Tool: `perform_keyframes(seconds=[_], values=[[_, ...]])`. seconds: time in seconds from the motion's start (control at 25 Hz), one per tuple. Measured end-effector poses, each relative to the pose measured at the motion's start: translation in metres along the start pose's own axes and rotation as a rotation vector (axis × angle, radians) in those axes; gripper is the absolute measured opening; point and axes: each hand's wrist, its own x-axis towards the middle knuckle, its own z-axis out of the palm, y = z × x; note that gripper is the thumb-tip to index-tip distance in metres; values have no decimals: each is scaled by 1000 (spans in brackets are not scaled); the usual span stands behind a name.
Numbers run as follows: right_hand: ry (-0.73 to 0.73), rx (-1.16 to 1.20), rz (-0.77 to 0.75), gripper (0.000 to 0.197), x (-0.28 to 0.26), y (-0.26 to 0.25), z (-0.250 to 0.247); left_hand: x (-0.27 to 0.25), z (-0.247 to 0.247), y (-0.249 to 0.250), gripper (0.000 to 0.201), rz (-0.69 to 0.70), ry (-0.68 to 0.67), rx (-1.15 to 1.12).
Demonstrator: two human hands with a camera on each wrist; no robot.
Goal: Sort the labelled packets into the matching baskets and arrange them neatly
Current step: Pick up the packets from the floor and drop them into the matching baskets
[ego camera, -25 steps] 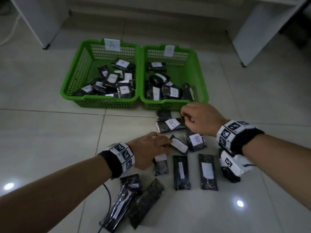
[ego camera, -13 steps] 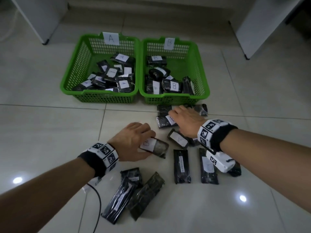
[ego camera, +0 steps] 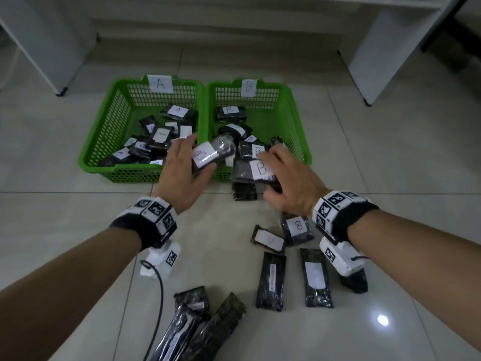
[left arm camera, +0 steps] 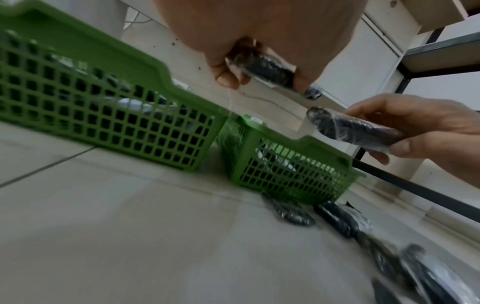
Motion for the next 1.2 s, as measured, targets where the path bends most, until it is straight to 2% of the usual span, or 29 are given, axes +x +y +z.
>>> perform_keyframes(seconds=[0.08,0.16,0.24,0.32,0.44,0.56,0.68,0.76,0.84,0.92,1.04,1.12,1.2], values=[[132,53,153,62,8,14,-5,32,6,6,67,-54,-31,4],[260,43,326,53,16,25,-6,58,11,13,55,-38,-22,91],[317,12,457,40,23,32,-4,75,19,21,39,18,-30,224],[263,12,526,31,30,33,0,83,30,25,30,37,-84,317],[110,-36,488,24,33,34,10,83,47,21,28,43,-210,358],[-17,-59,437,33,23,37,-1,73,49,18,29,77,-322,439],[-130,-108,447,40,9,40,-29,60,47,33,33,179,-262,472],[-137,-100,471,39,-3,39,-44,45,47,57,27,301,-191,382],[-146,-40,502,36,-21,32,-52,24,52,78,19,405,-191,286],[-214,10,516,32,-47,21,-53,1,61,90,19,436,-346,249],[-402,25,517,38,-88,4,-43,-29,74,93,38,366,-713,316],[-421,44,519,55,-106,-1,-29,-41,79,89,56,361,-801,341],[-433,37,482,76,-113,-4,-17,-50,83,86,60,369,-810,348]])
